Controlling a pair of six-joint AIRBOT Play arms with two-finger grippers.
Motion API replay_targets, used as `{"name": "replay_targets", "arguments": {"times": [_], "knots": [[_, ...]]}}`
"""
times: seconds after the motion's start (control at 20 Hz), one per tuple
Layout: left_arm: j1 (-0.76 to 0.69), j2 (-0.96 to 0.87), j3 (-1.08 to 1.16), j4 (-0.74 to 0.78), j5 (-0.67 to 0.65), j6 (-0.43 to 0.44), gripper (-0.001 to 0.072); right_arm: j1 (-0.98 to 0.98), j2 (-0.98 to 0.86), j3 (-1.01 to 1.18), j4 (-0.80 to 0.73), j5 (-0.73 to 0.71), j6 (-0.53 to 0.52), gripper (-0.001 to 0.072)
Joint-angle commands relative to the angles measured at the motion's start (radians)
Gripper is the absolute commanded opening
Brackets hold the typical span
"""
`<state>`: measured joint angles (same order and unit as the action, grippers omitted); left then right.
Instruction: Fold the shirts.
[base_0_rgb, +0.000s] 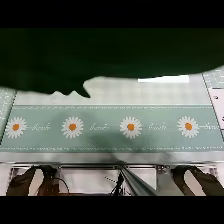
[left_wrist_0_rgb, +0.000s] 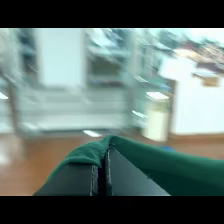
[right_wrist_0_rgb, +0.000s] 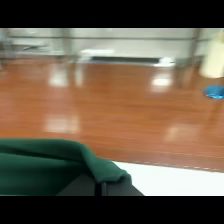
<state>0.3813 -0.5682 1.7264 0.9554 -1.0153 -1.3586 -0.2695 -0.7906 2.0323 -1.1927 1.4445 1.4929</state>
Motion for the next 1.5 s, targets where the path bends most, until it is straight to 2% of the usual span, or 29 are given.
{"name": "replay_targets", "arguments": {"times": [0.0,0.1,0.25,0.45,0.55,0.7,0.75,0.85,1.0,1.1,1.15,1.25,1.45], "knots": [[-0.002,0.142,0.032,0.267,-0.092,-0.061,0.0031,-0.001,0.136,0.012,-0.097,0.127,0.056,0.0022],[-0.030,0.185,0.023,0.340,-0.139,-0.099,0.0032,-0.001,0.173,0.008,-0.097,0.194,0.065,0.0022],[-0.084,0.188,-0.031,0.347,-0.148,-0.098,0.0032,-0.001,0.199,-0.058,-0.097,0.244,0.069,0.0022],[-0.091,0.186,-0.298,0.333,-0.188,-0.098,0.0032,-0.001,0.200,-0.257,-0.071,0.228,0.074,0.0022],[-0.091,0.160,-0.479,0.282,-0.182,-0.097,0.0032,-0.001,0.200,-0.420,-0.051,0.169,0.070,0.0022],[-0.097,0.062,-0.738,0.059,-0.079,-0.040,0.0032,-0.001,0.169,-0.678,-0.035,0.014,0.021,0.0022],[-0.113,0.016,-0.806,0.003,0.004,-0.017,0.0032,-0.001,0.141,-0.751,-0.035,-0.057,0.014,0.0022],[-0.167,-0.118,-0.878,-0.014,0.176,-0.014,0.0033,0.000,0.040,-0.854,-0.014,-0.194,-0.016,0.0021],[-0.267,-0.395,-0.838,-0.014,0.354,-0.015,0.0032,0.000,-0.179,-0.866,0.085,-0.345,-0.075,0.0022],[-0.338,-0.582,-0.762,-0.014,0.448,-0.040,0.0032,0.000,-0.324,-0.863,0.230,-0.495,-0.098,0.0022],[-0.359,-0.666,-0.704,-0.014,0.454,-0.075,0.0032,0.000,-0.401,-0.844,0.300,-0.541,-0.130,0.0022],[-0.380,-0.811,-0.571,-0.014,0.420,-0.114,0.0032,0.000,-0.542,-0.770,0.353,-0.554,-0.129,0.0022],[-0.381,-0.969,-0.405,-0.014,0.289,-0.192,0.0033,0.000,-0.745,-0.618,0.360,-0.462,-0.129,0.0022]]}}
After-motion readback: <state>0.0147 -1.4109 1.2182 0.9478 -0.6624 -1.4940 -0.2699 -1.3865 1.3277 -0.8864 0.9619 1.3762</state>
